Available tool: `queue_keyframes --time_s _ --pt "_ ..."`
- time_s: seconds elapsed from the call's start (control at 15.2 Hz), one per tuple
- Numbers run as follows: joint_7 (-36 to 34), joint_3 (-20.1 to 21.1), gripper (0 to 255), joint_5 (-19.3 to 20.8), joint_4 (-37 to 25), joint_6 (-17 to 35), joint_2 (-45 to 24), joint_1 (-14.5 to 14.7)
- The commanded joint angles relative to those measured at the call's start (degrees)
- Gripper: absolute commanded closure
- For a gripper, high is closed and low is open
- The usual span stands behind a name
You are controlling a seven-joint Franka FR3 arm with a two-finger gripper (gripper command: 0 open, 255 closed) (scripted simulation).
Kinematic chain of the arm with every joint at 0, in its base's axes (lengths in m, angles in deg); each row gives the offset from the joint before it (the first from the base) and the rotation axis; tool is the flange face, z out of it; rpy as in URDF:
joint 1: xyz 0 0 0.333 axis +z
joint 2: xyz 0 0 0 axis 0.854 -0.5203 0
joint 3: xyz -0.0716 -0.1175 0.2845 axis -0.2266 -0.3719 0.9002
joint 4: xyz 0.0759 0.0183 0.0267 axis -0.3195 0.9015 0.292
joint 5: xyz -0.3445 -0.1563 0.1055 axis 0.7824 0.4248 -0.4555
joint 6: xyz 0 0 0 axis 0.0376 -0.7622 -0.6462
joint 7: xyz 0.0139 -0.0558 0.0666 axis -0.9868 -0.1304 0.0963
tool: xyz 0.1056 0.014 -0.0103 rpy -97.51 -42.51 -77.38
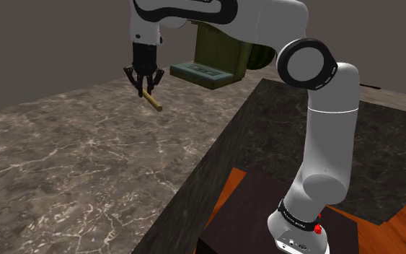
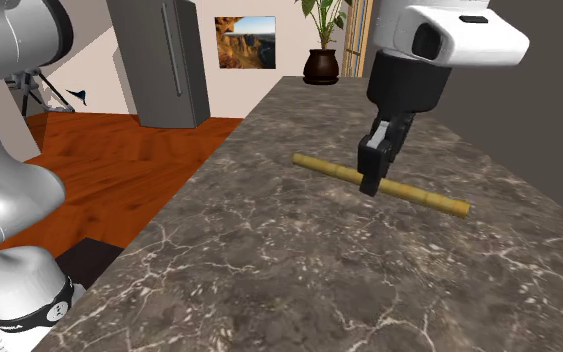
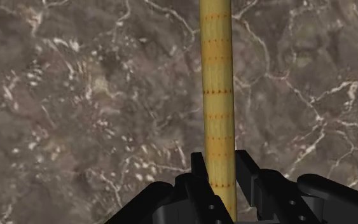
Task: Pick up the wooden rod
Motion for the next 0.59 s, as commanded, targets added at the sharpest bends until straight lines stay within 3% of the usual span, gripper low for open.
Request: queue_keyframes --time_s 0.0,0.4,0.53 --pt "-0.3 0.1 255 0.1 -2.2 -1.7 -0.5 0.2" --pt "-1.1 0.2 255 0.7 -10.8 -7.8 -3.1 0.9" --pt "-1.1 0.2 255 0.7 -11.0 -7.9 -3.1 1.0"
